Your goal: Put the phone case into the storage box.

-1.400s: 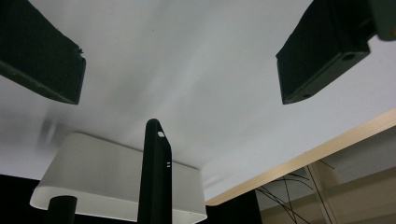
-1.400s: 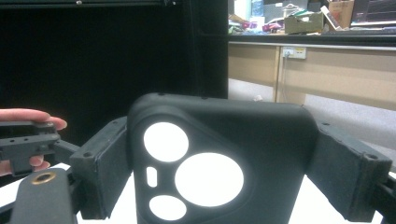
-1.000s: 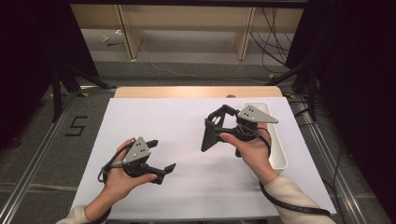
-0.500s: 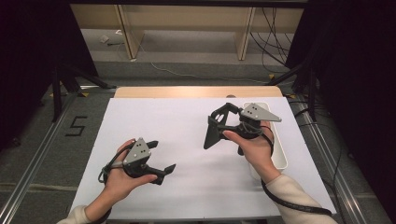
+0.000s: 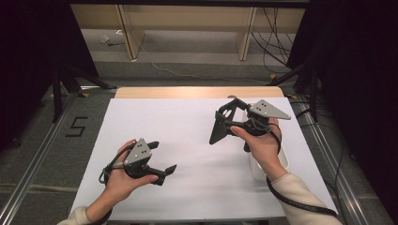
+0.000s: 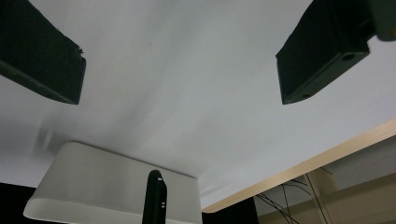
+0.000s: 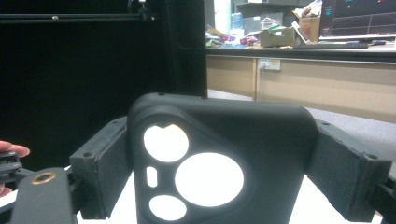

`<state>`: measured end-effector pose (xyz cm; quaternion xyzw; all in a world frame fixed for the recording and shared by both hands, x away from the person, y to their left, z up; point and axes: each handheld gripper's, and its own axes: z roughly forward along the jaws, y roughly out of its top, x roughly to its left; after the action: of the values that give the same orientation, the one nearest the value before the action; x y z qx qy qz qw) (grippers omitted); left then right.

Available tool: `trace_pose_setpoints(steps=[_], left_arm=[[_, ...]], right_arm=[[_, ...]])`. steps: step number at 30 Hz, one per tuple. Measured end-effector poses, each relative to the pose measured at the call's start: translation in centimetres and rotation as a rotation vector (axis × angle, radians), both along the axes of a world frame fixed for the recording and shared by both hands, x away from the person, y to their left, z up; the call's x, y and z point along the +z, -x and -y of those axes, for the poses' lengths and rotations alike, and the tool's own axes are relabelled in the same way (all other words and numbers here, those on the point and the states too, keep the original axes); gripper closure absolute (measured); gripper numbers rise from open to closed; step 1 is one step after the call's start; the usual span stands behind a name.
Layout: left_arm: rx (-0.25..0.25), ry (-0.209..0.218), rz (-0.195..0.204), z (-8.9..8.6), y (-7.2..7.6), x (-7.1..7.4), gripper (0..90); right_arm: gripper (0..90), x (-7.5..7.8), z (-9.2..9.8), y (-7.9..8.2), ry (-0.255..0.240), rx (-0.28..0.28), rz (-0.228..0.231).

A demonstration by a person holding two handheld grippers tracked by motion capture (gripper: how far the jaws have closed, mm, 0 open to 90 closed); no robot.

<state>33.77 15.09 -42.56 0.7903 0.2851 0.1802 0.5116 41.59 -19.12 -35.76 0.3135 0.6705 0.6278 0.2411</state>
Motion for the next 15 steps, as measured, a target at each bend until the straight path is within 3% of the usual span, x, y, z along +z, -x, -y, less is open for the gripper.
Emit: trace_pose_setpoints(steps=[15], left_arm=[[0.004, 0.005, 0.000, -0.1, -0.1, 0.0, 1.0]], right_arm=[[15.3, 0.5, 1.1, -0.3, -0.014, -0.036, 0.003]])
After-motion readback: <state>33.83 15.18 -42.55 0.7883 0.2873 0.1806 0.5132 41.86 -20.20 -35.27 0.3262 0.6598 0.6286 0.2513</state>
